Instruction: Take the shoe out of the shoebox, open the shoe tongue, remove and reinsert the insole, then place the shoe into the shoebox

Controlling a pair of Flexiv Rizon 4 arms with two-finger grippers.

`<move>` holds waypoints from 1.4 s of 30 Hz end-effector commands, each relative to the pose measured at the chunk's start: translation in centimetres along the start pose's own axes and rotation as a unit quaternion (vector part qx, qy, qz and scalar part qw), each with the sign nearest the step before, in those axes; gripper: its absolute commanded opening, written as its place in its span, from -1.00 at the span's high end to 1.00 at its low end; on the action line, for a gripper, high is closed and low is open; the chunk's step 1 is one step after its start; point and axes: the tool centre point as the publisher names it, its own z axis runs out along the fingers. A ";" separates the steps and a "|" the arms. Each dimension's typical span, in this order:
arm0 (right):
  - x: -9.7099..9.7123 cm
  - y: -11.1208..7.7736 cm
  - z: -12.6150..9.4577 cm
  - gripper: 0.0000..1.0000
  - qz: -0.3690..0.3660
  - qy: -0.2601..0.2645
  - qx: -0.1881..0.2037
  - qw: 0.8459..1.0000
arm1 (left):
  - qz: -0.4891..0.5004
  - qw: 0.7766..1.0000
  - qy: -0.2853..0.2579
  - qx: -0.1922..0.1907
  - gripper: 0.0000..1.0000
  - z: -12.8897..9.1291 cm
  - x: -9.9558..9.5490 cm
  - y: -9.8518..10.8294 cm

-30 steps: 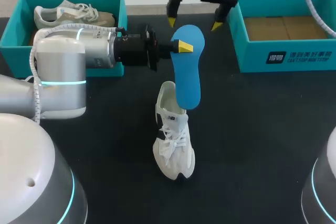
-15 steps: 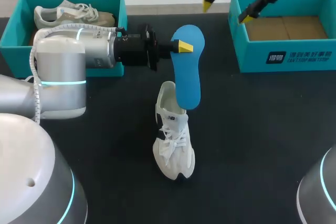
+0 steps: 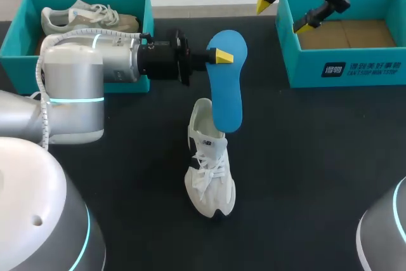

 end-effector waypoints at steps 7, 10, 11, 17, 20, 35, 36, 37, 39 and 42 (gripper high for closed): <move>-1.9 0.8 -0.9 -1.00 0.019 0.165 -0.009 0.986 | 0.000 1.000 0.000 -0.001 1.00 -0.1 -0.1 0.0; -2.2 0.7 -1.0 -1.00 0.021 0.200 -0.007 0.980 | 0.000 1.000 0.000 -0.001 1.00 -0.1 -0.1 0.0; -2.5 0.7 -1.1 -1.00 0.023 0.212 -0.008 0.977 | 0.000 1.000 0.000 -0.001 1.00 -0.1 -0.1 0.0; -3.5 0.4 -0.5 -1.00 0.017 0.233 -0.024 0.972 | 0.000 1.000 0.000 -0.001 1.00 -0.1 -0.1 0.0; -3.5 0.1 0.2 -1.00 -0.001 0.243 -0.027 0.970 | 0.000 1.000 0.000 -0.001 1.00 -0.1 -0.1 0.0; -4.9 -1.9 5.0 -1.00 -0.003 0.303 -0.006 0.953 | 0.000 1.000 0.000 -0.001 1.00 -0.1 -0.1 0.0; -5.1 -1.9 5.0 -1.00 0.001 0.308 -0.009 0.951 | 0.000 1.000 0.000 -0.001 1.00 -0.1 -0.1 0.0; -5.2 -1.8 5.1 -1.00 0.002 0.308 -0.010 0.951 | 0.000 1.000 0.000 -0.001 1.00 -0.1 -0.1 0.0; -5.5 -1.8 5.2 -1.00 0.005 0.311 -0.010 0.951 | 0.000 1.000 0.000 -0.001 1.00 -0.1 -0.1 0.0; -5.8 -1.5 5.0 -1.00 0.015 0.335 -0.006 0.942 | 0.000 1.000 0.000 -0.001 1.00 -0.1 -0.1 0.0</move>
